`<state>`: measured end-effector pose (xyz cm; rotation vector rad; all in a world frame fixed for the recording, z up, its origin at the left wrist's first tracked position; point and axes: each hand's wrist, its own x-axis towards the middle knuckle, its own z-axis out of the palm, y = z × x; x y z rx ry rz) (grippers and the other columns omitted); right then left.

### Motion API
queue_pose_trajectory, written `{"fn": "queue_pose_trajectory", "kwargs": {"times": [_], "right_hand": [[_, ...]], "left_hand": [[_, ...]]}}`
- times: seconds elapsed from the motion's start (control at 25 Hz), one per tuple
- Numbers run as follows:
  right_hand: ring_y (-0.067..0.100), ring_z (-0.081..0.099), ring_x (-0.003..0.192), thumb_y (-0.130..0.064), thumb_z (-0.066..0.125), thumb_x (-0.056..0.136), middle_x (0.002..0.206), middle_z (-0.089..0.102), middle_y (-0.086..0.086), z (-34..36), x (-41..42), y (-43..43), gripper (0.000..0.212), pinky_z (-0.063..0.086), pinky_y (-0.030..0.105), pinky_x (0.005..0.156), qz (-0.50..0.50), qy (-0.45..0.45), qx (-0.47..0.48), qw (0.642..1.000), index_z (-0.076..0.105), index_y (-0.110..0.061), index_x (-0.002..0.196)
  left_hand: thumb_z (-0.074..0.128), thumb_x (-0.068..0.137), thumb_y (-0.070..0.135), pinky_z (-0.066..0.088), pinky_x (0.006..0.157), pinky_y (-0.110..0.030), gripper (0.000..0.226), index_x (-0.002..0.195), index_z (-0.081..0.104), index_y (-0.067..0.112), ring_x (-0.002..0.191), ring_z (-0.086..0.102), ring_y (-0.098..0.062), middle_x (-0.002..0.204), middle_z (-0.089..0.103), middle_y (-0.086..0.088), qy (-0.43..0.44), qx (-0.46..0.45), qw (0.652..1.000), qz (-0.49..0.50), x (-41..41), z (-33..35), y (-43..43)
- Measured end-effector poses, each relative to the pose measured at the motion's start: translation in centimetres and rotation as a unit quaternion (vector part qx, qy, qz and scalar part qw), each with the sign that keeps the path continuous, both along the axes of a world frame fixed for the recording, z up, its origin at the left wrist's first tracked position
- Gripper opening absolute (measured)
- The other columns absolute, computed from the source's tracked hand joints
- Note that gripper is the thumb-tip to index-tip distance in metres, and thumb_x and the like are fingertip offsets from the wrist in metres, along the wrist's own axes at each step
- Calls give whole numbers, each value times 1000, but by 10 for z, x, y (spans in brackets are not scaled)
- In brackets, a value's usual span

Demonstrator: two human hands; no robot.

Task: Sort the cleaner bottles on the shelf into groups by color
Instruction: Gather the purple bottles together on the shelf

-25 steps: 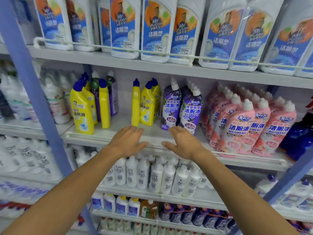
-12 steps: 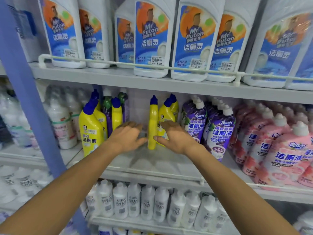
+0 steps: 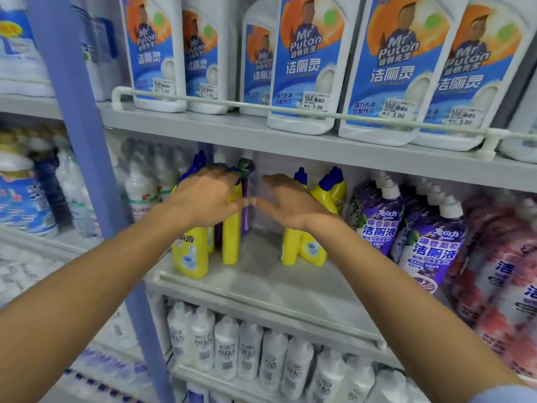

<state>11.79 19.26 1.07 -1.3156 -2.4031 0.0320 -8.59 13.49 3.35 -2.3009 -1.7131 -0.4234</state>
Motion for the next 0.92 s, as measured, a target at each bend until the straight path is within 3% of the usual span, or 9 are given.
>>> {"fn": "queue_pose_trajectory", "kwargs": {"times": [0.08, 0.2, 0.28, 0.48, 0.64, 0.8, 0.92], "right_hand": [[31, 53, 123, -58, 51, 96, 132, 58, 12, 3, -10, 12, 58, 47, 37, 94, 10, 1, -6, 1000, 53, -15, 135], [29, 57, 114, -58, 50, 96, 122, 61, 10, 3, -24, 33, 52, 49, 37, 88, 3, 8, -32, 999, 57, -16, 125], [31, 57, 114, -56, 49, 98, 121, 61, 12, 5, -29, 44, 50, 48, 37, 90, -9, 19, -34, 999, 60, -14, 123], [34, 48, 129, -47, 45, 103, 139, 55, 19, 2, -36, 73, 53, 40, 36, 101, -38, 61, -50, 996, 57, -4, 132], [36, 59, 112, -46, 50, 100, 119, 64, 21, 5, -51, 107, 49, 40, 30, 78, -53, 103, -32, 993, 61, -1, 114], [35, 62, 104, -46, 53, 100, 111, 65, 22, 0, -66, 136, 49, 34, 27, 73, -58, 147, -15, 987, 62, 1, 110], [34, 64, 99, -45, 58, 96, 106, 67, 20, -7, -72, 151, 45, 37, 28, 70, -68, 160, -32, 984, 65, -1, 104]], "left_hand": [[49, 96, 60, 47, 95, -40, 60, 137, 50, 16, 128, 52, -34, 138, 56, -12, -3, -3, 999, 38, -6, 16, 7], [48, 98, 58, 48, 91, -39, 45, 111, 52, 14, 119, 56, -35, 131, 60, -15, -1, -12, 996, 86, -16, 31, 29], [46, 99, 57, 45, 90, -36, 44, 112, 53, 16, 115, 56, -33, 129, 60, -13, -7, -35, 995, 93, -22, 36, 45], [50, 100, 51, 41, 79, -34, 42, 91, 55, 11, 91, 57, -30, 88, 58, -8, -57, -44, 994, 82, -37, 41, 82], [56, 99, 47, 36, 73, -32, 39, 76, 41, 19, 75, 48, -23, 75, 51, 0, -84, -59, 993, 65, -45, 37, 107], [62, 93, 47, 48, 73, -40, 41, 70, 44, 19, 72, 53, -29, 67, 48, -1, -65, -35, 997, 36, -56, 28, 128], [66, 90, 48, 48, 72, -41, 43, 68, 44, 17, 71, 54, -30, 64, 46, -1, -64, -28, 997, 21, -57, 27, 137]]}}
